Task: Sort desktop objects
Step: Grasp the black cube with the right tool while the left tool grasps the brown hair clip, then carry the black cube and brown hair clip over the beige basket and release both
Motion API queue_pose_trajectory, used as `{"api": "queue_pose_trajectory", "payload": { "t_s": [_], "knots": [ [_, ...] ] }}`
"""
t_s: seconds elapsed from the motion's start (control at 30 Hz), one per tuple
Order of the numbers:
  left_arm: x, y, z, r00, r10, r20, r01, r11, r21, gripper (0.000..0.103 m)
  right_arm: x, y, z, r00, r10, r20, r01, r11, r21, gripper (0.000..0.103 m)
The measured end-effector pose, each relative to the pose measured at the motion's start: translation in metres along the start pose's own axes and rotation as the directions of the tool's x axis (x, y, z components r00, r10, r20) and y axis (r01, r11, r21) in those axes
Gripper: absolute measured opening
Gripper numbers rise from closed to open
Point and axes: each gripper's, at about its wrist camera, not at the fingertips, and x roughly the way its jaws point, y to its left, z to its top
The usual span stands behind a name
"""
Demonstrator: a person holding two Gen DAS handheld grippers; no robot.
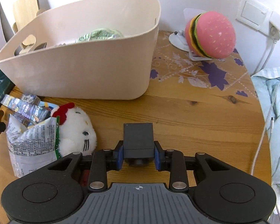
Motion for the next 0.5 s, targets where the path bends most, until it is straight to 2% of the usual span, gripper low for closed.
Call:
{"api": "queue_pose_trajectory", "payload": {
  "t_s": [0.23,0.5],
  "knots": [
    [-0.019,-0.007,0.006,0.999,-0.002,0.05,0.001,0.999,0.035,0.038,-0.028,-0.004,0.004,0.999,0.012,0.048,-0.012,1.0,0.003,0.03],
    [-0.055,-0.008,0.023,0.99,-0.012,0.143,0.007,0.999,0.038,0.038,-0.062,-0.017,0.016,0.994,0.02,0.105,-0.022,1.0,0.019,0.03]
  ]
}}
